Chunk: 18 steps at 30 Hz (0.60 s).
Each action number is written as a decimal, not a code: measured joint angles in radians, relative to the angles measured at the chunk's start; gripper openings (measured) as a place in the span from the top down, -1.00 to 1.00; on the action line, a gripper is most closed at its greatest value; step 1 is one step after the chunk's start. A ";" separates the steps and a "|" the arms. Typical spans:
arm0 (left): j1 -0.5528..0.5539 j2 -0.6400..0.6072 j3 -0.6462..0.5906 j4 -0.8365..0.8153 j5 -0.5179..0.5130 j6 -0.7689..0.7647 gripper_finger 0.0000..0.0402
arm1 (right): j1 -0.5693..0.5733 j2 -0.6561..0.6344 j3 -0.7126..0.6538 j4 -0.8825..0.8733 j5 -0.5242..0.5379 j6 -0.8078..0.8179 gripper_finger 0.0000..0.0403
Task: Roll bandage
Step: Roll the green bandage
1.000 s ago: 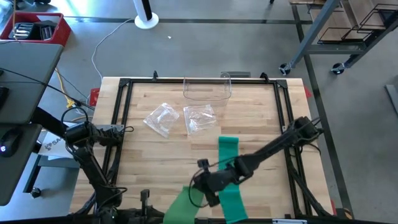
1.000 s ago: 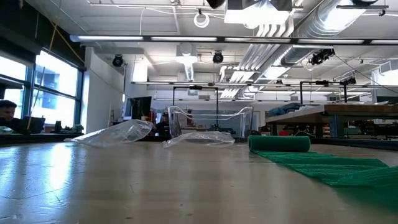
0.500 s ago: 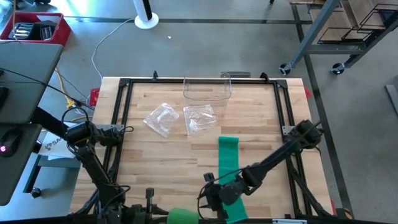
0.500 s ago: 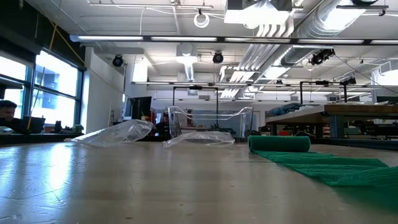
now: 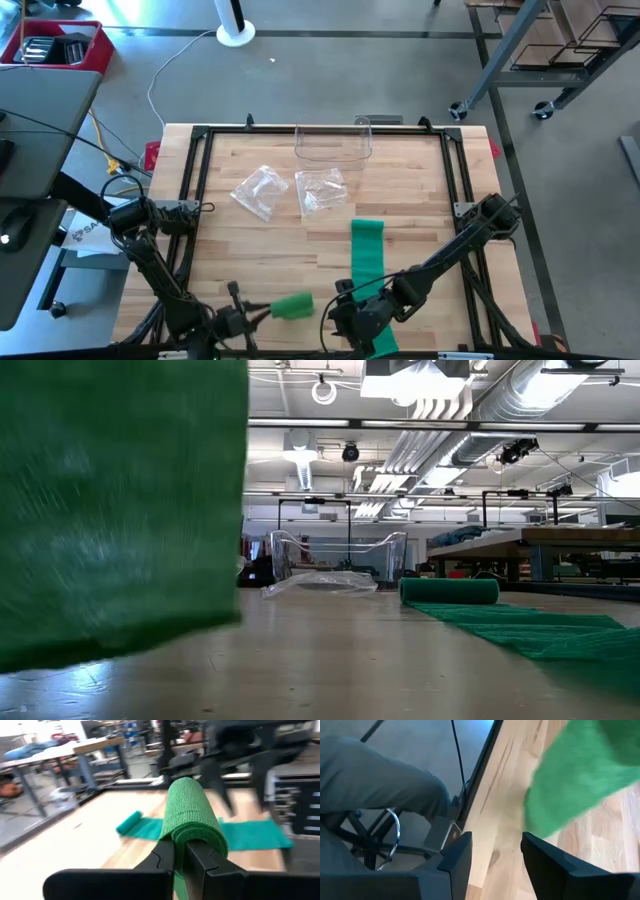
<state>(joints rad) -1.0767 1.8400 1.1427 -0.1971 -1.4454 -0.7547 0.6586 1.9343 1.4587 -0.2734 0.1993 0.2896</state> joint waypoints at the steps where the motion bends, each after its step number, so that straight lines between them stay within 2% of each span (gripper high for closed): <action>1: 0.003 0.000 -0.013 -0.072 -0.009 -0.091 0.95 | -0.001 0.000 -0.001 0.000 0.000 -0.001 0.19; 4: 0.008 0.000 -0.080 -0.212 -0.017 -0.351 0.95 | -0.016 0.008 -0.001 0.005 -0.003 -0.001 0.19; 6: 0.013 0.000 -0.139 -0.251 -0.013 -0.458 0.95 | -0.036 0.023 -0.001 0.008 -0.003 -0.012 0.19; 11: 0.037 0.000 -0.267 -0.252 0.010 -0.639 0.95 | -0.102 0.091 -0.001 0.077 -0.075 -0.101 0.19; 18: 0.076 0.000 -0.353 -0.252 0.080 -0.763 0.95 | -0.207 0.202 0.000 0.264 -0.202 -0.262 0.19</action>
<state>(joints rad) -1.0005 1.8404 0.7900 -0.4488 -1.3650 -1.5181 0.4517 2.1367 1.4591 -0.0093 -0.0024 0.0277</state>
